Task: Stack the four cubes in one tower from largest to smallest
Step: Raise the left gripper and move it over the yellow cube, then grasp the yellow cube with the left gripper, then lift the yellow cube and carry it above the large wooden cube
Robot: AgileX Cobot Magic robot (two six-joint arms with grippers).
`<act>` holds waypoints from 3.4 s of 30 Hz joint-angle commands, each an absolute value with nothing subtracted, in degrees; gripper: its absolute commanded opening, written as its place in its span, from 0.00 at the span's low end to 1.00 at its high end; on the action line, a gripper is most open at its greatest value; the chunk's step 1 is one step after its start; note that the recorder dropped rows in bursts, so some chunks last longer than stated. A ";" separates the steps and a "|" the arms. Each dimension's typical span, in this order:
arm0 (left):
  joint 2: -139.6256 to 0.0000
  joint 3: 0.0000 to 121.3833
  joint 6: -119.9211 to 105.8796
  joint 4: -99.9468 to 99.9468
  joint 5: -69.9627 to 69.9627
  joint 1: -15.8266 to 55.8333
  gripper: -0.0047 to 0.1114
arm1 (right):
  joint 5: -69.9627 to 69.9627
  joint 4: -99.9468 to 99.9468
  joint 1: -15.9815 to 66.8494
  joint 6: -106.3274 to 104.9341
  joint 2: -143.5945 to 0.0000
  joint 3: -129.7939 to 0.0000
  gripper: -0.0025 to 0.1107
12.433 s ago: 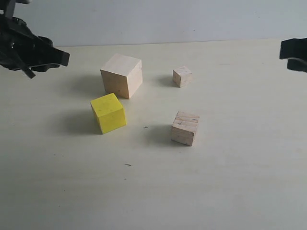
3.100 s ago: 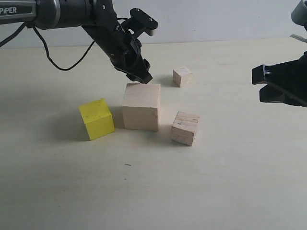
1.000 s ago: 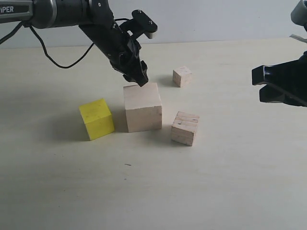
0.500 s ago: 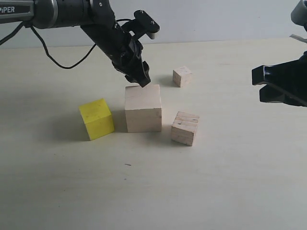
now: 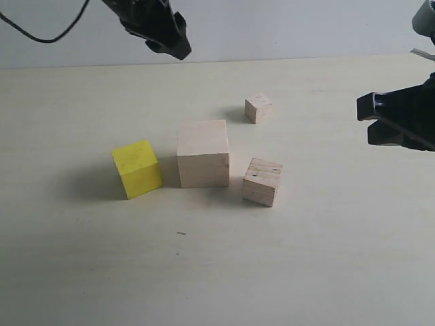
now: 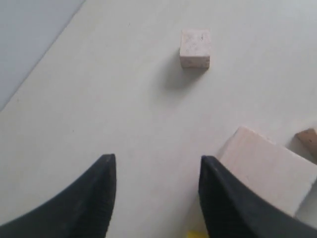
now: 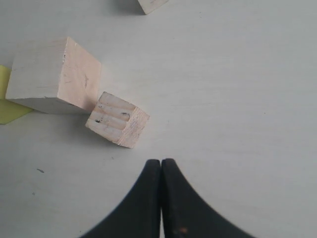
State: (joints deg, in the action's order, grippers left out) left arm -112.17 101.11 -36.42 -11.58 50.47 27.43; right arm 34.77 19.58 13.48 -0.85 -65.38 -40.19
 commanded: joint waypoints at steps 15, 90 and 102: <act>-96.69 84.54 -20.23 -11.88 67.18 21.13 0.42 | 34.64 19.36 13.72 -2.58 -65.28 -40.37 0.02; -101.33 75.02 -58.15 -17.18 50.52 21.25 0.04 | 34.59 19.34 13.72 -6.41 -65.28 -40.37 0.02; -99.72 88.37 -59.69 -15.17 65.89 25.92 0.04 | 34.59 19.46 13.72 -6.41 -65.28 -40.37 0.02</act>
State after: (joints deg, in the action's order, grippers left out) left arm -99.94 86.55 -58.56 -16.89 64.32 23.56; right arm 35.06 19.60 13.48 -5.80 -65.38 -40.19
